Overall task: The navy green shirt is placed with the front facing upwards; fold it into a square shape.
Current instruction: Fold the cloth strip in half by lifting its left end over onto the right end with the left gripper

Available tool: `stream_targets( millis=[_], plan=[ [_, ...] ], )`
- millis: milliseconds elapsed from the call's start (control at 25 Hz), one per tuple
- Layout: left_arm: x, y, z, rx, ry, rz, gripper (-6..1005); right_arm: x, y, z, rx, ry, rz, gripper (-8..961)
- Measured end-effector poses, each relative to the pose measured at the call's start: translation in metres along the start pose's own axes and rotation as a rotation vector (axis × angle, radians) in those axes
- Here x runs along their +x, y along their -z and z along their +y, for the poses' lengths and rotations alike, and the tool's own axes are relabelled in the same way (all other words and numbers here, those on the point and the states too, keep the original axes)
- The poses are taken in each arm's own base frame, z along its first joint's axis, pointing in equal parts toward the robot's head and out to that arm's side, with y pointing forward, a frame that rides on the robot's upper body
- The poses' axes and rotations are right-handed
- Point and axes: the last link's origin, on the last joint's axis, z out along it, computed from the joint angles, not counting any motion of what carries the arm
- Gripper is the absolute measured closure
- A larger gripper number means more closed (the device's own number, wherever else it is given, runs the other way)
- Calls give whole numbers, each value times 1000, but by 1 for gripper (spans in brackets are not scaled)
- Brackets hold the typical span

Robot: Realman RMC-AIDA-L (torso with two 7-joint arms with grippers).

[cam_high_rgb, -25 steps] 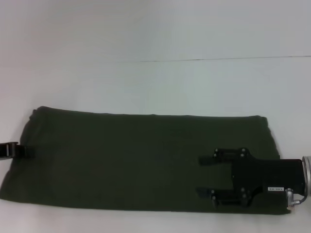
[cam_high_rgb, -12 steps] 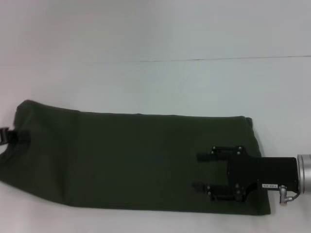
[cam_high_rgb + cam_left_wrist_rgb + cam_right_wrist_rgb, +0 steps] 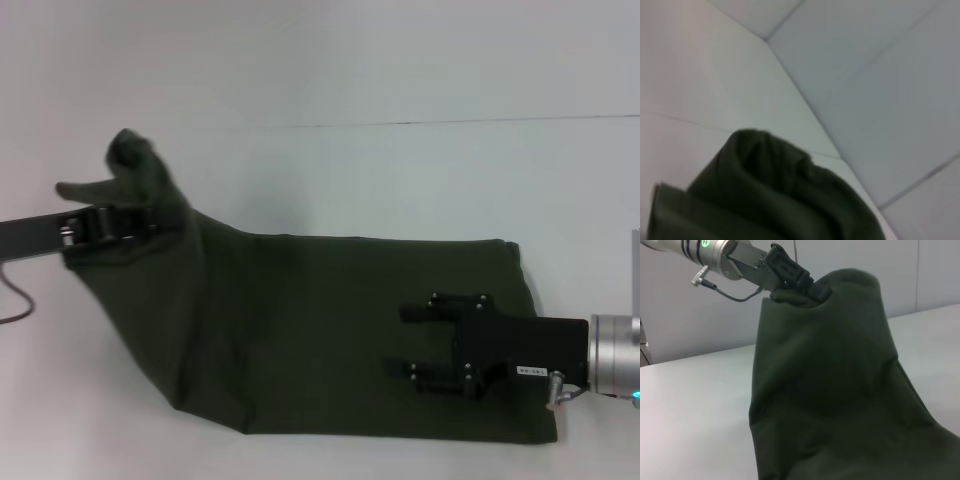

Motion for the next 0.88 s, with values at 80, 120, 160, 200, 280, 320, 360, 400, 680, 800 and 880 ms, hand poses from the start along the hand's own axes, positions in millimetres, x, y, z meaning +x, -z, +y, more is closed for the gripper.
stream_targets(
  millis=[80,120,160,200,280,320,360,400,680,800,880],
  plan=[
    [-3,-14,6,-27,-6,-21,928,0,-4,-1,13,-10,-3,209],
    [-5,-19,9,-36,-10,-28,927,0,-6,-3,24,-15,-4,209],
    [-5,-23,11,-44,-12,-32,927,1,-8,-4,33,-21,-4,208],
    [-5,-27,13,-52,-14,-36,927,1,-9,-5,42,-26,-4,208],
    [-5,-32,16,-67,-17,-37,926,0,-13,-6,48,-30,-1,208],
    [-5,-34,17,-72,-18,-35,926,0,-15,-7,49,-31,1,209],
    [-4,-36,19,-80,-20,-33,925,1,-17,-7,49,-33,3,209],
    [-4,-37,20,-89,-20,-28,925,1,-19,-7,50,-35,7,210],
    [-5,-48,21,-120,-3,-3,923,3,-28,-4,44,-43,14,213],
    [-5,-50,21,-130,1,5,922,4,-29,-5,53,-45,18,218],
    [-4,-51,23,-141,3,13,921,4,-28,-6,62,-50,16,221]
  ],
)
